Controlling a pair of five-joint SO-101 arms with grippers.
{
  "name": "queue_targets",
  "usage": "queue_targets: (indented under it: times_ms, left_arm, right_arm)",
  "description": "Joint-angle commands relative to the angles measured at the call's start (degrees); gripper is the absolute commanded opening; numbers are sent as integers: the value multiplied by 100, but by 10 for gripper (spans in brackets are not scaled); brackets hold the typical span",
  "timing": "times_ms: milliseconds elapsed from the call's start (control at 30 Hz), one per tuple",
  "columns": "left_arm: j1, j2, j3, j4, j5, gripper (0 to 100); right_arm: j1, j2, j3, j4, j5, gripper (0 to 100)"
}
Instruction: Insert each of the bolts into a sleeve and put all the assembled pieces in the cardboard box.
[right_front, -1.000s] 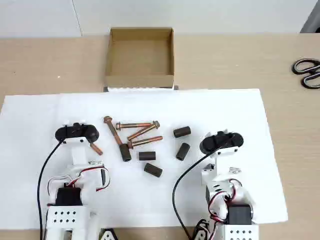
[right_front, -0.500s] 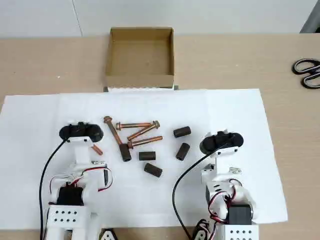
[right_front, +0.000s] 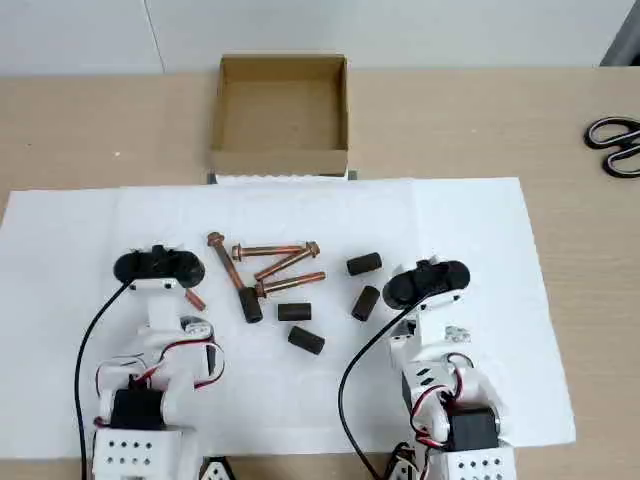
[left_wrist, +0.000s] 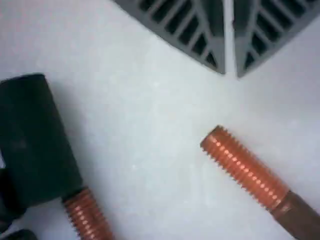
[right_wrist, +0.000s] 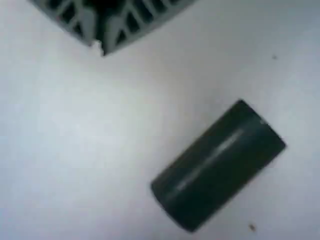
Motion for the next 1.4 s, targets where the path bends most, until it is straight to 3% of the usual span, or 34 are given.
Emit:
queue_targets:
  times_ms: [0,167,300,400,467,633,800,933,1033,1167,1367]
  left_arm:
    - [18,-475,-4,220,-53,6]
    - [35,-1152,154,448,-44,6]
    - [-387,-1714,127,747,-132,6]
    - [-598,-1855,-708,1064,-334,6]
    - [-598,-1732,-1297,1213,-536,6]
    - [-642,-149,-1692,932,-782,6]
    - [-651,2347,-3081,853,-782,6]
    - [-651,4290,-4593,1363,-774,6]
    - [-651,5574,-5569,2426,-774,6]
    - [-642,7015,-6387,3385,-774,6]
    - [-651,7912,-6774,3437,-782,6]
  right_arm:
    - [-295,-75,18,-576,-70,3]
    - [-286,-57,-79,-532,-18,3]
    - [330,-57,-695,-637,396,3]
    - [1033,-22,-1521,-576,422,4]
    - [1103,180,-1811,-338,360,23]
    - [1244,1692,-2400,-277,-158,143]
    - [1560,3538,-3974,-303,-703,155]
    - [1560,5165,-5204,163,-88,156]
    - [1508,6273,-6092,1051,1196,158]
    - [989,7187,-6954,1824,2233,158]
    - [-541,7741,-7464,2281,4378,158]
